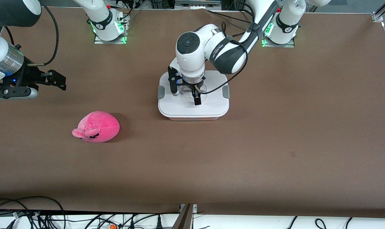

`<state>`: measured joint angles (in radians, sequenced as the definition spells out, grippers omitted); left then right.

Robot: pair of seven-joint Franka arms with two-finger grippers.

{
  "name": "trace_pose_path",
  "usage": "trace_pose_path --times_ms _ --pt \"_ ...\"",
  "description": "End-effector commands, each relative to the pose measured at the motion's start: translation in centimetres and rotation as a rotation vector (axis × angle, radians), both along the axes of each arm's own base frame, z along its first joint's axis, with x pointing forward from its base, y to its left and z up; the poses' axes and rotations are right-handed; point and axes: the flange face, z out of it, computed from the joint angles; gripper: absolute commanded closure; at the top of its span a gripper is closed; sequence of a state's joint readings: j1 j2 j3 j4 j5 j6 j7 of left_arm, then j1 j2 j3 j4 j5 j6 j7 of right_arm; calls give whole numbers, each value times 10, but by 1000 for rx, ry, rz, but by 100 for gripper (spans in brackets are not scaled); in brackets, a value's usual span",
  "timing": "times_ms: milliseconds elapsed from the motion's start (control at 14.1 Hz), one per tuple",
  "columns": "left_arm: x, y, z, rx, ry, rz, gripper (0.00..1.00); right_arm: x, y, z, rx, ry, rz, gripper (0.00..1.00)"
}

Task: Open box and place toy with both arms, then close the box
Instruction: 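Grasp the lid handle with the left gripper while the right gripper reaches the toy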

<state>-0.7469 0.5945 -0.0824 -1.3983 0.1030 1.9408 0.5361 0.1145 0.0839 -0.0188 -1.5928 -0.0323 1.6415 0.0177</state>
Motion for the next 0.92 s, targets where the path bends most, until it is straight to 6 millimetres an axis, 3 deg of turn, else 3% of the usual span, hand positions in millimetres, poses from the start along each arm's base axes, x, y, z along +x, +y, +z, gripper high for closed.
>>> trace_pose_path --times_ms 0,142,213,285,356,498,640,854 --pt "-1 0 -2 23 -27 -35 0 4 5 -1 38 12 24 0" --pt "-6 -5 -2 24 -29 -46 19 9 19 -23 34 57 89 0" --pt "-6 -5 -2 24 -29 -46 36 13 20 -35 38 81 111 0" --pt "-7 -5 -2 25 -28 -40 67 21 21 -64 37 130 108 0" --pt "-6 -5 -1 23 -30 -45 68 25 21 -77 41 149 114 0" --pt "-6 -5 1 22 -31 -45 88 31 21 -90 36 161 128 0" --pt "-6 -5 1 22 -31 -45 100 35 20 -102 28 171 131 0" --pt "-13 -10 4 24 -30 -42 100 54 17 -136 23 137 113 0"
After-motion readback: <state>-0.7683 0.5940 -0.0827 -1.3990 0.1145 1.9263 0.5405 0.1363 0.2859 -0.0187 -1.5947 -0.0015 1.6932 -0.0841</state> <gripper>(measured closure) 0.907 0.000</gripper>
